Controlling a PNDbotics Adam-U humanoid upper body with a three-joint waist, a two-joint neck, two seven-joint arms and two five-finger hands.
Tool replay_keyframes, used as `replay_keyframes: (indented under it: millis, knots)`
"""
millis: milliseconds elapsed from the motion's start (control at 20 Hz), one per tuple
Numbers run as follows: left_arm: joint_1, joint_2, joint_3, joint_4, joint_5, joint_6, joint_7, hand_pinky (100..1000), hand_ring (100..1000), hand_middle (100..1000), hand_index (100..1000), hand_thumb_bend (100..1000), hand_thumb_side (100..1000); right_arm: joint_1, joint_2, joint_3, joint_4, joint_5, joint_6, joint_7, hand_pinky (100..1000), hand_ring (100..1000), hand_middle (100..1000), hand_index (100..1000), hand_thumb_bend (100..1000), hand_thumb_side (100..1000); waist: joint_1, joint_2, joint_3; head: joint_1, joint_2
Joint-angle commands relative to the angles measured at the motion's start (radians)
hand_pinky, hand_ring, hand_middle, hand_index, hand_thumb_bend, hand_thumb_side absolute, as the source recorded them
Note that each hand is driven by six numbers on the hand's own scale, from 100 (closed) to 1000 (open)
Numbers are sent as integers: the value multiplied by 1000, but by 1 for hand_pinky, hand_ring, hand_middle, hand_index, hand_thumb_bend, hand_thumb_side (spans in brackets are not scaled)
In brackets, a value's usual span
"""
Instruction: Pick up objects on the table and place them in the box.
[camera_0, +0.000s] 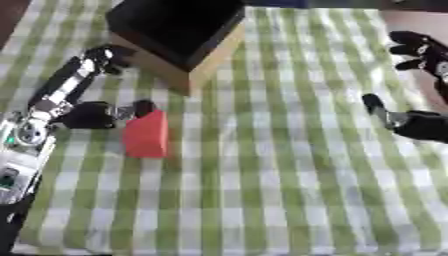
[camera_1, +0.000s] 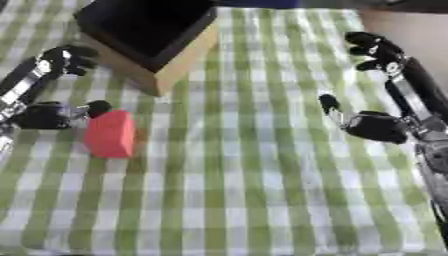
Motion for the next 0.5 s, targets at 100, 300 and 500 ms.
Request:
replay_keyframes:
  millis: [100,300,500]
  knots:
    - [-6,15,9,-14,-2,-2,-3,828,836,843,889,647,521,-8,-15,-11,-13,-3,-1,0,760,878,927,962,308,194,3,-16,1,-2,-7]
    - [-7,15,8,-14,-3,-2,-3,828,837,844,889,646,521,-7,-15,-12,-13,-5,0,-1,760,878,927,962,307,197,2,-16,0,-1,-5]
    - [-8,16,10,-15,-4,-2,-2,828,837,843,889,647,520,-8,-15,-12,-12,-6,0,-2,760,878,927,962,308,197,2,-15,2,-1,-8]
